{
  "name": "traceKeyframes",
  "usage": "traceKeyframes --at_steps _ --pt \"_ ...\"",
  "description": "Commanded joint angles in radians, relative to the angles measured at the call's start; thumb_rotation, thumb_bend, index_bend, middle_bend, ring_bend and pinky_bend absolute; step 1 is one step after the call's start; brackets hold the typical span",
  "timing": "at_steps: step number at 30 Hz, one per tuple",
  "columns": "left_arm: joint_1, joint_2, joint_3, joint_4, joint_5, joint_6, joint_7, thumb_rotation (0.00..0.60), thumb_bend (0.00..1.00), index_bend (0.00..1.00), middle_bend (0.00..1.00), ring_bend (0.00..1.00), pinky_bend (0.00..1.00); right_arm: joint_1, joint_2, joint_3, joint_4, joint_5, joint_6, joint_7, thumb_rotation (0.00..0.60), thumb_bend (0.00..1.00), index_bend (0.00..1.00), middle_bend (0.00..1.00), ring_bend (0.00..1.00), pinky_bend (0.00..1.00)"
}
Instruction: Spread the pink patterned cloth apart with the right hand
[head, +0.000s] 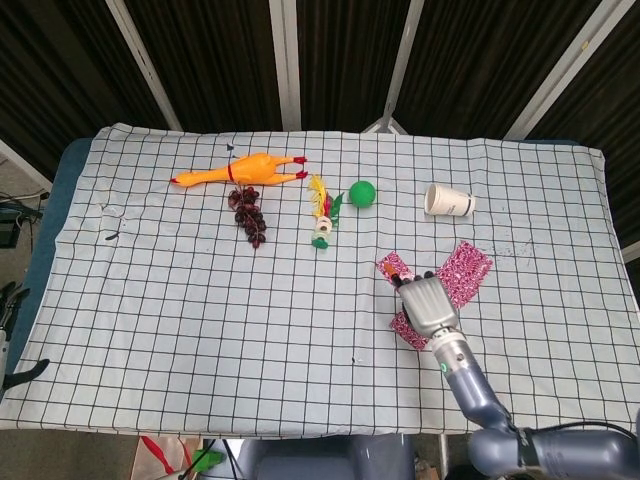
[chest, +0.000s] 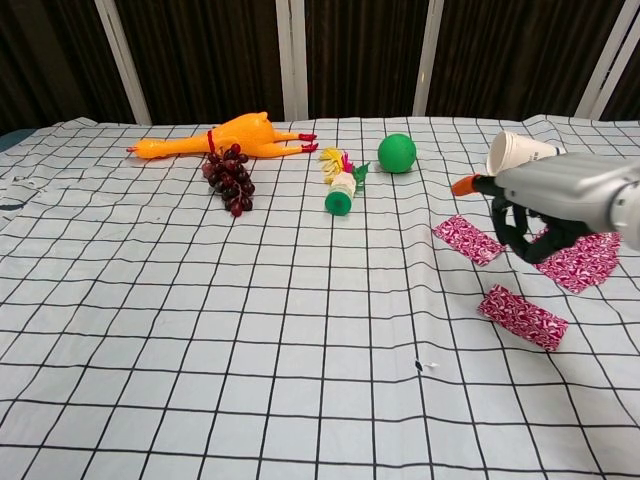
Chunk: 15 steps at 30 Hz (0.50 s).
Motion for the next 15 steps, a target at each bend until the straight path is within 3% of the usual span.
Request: traceKeyframes --at_steps 1,3,9,15 --pt "0.004 0.007 0.005 0.0 0.012 0.006 -0.018 0.6 0.21 0.12 0.02 0.03 0.06 -0.165 0.16 -0.125 -0.146 -0.229 0.149 0.155 0.6 0.66 0.01 0.2 0.24 0.19" --pt "0.006 0.011 0.007 0.001 0.018 0.007 -0.026 0.6 0.21 0.12 0.02 0.03 0.06 -0.211 0.196 -0.164 -0.153 -0.309 0.178 0.215 0.6 0.66 0.01 0.14 0.22 0.17" --pt "0.01 0.02 0.013 0.001 0.032 0.01 -0.048 0.6 0.21 0.12 0.02 0.03 0.06 -0.358 0.254 -0.247 -0.088 -0.52 0.314 0.356 0.6 0.66 0.01 0.14 0.2 0.13" --pt "0.014 0.026 0.013 0.001 0.032 0.014 -0.056 0.6 0.21 0.12 0.02 0.03 0.06 -0.455 0.24 -0.269 0.033 -0.584 0.378 0.412 0.6 0.64 0.01 0.12 0.17 0.09"
